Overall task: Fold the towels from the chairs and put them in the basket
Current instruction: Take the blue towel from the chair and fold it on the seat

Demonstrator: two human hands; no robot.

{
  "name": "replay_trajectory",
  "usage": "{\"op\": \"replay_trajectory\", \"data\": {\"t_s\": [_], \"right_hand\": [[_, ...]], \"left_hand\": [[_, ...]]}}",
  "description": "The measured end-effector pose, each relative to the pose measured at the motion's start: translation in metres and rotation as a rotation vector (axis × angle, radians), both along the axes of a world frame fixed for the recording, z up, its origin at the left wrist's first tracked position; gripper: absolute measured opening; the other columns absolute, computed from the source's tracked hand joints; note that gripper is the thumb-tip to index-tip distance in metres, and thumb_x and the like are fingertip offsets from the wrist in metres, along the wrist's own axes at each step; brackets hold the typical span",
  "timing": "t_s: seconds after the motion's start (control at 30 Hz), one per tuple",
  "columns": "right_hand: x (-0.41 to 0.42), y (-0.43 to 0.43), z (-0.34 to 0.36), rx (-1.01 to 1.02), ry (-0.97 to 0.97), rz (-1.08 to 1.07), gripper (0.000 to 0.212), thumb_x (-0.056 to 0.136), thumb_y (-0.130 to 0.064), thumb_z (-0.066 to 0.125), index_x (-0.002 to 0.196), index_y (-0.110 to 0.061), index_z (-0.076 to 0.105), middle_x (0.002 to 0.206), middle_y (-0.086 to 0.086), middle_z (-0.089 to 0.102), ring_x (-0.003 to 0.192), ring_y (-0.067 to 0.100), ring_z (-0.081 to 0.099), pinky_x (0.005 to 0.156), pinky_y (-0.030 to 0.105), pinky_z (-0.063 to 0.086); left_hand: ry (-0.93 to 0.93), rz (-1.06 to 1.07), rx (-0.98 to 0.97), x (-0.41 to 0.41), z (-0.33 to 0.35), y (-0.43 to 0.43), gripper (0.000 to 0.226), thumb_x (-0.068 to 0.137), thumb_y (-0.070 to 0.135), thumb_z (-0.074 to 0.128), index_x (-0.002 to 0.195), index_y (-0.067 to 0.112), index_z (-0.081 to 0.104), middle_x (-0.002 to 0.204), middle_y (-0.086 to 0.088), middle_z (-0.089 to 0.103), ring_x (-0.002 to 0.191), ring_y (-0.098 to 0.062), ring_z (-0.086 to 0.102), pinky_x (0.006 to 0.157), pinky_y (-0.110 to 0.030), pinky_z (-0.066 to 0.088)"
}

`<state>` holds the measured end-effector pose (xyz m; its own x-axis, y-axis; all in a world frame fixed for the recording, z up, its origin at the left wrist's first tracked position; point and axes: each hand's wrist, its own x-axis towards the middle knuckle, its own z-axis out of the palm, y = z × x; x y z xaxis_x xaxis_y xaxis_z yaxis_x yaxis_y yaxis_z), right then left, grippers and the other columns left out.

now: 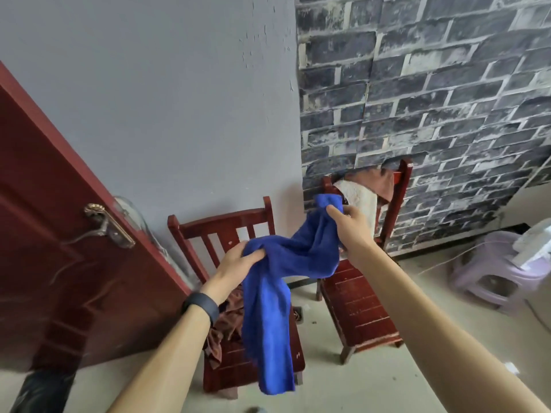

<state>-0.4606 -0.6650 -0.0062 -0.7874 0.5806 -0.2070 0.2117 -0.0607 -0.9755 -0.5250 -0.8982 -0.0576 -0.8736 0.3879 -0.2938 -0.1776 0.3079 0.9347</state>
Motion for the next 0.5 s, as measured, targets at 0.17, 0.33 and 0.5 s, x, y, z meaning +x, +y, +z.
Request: {"op": "replay_trajectory", "data": {"t_s": [0.17,0.33,0.5], "right_hand": [[0.011,-0.004,-0.057,-0.052,-0.166,0.022,0.015,0.097,-0.021,0.058,0.100,-0.007,0.064,0.089,0.011,0.065,0.077,0.025,0.062,0.067,0.037,0.050],[0.035,-0.011,-0.093,0.005,-0.218,0.073,0.031,0.095,-0.035,0.057,0.120,-0.015,0.060,0.111,0.003,0.064,0.098,0.020,0.061,0.084,0.037,0.051],[0.080,-0.042,-0.135,-0.184,-0.416,0.166,0.031,0.096,-0.047,0.058,0.101,-0.017,0.065,0.093,-0.001,0.064,0.078,0.013,0.057,0.063,0.030,0.043]], "left_hand": [[-0.078,-0.025,-0.046,0.011,-0.019,-0.007,0.022,0.096,0.032,0.063,0.113,0.020,0.070,0.110,0.000,0.074,0.107,-0.016,0.068,0.095,-0.035,0.053],[-0.090,-0.009,-0.036,0.015,-0.028,-0.017,0.022,0.098,0.037,0.059,0.114,0.027,0.070,0.110,0.006,0.074,0.107,-0.011,0.068,0.100,-0.036,0.052],[-0.064,-0.040,-0.028,0.015,-0.034,-0.018,0.023,0.096,0.042,0.060,0.109,0.026,0.072,0.106,0.002,0.075,0.103,-0.015,0.070,0.100,-0.044,0.052]]}}
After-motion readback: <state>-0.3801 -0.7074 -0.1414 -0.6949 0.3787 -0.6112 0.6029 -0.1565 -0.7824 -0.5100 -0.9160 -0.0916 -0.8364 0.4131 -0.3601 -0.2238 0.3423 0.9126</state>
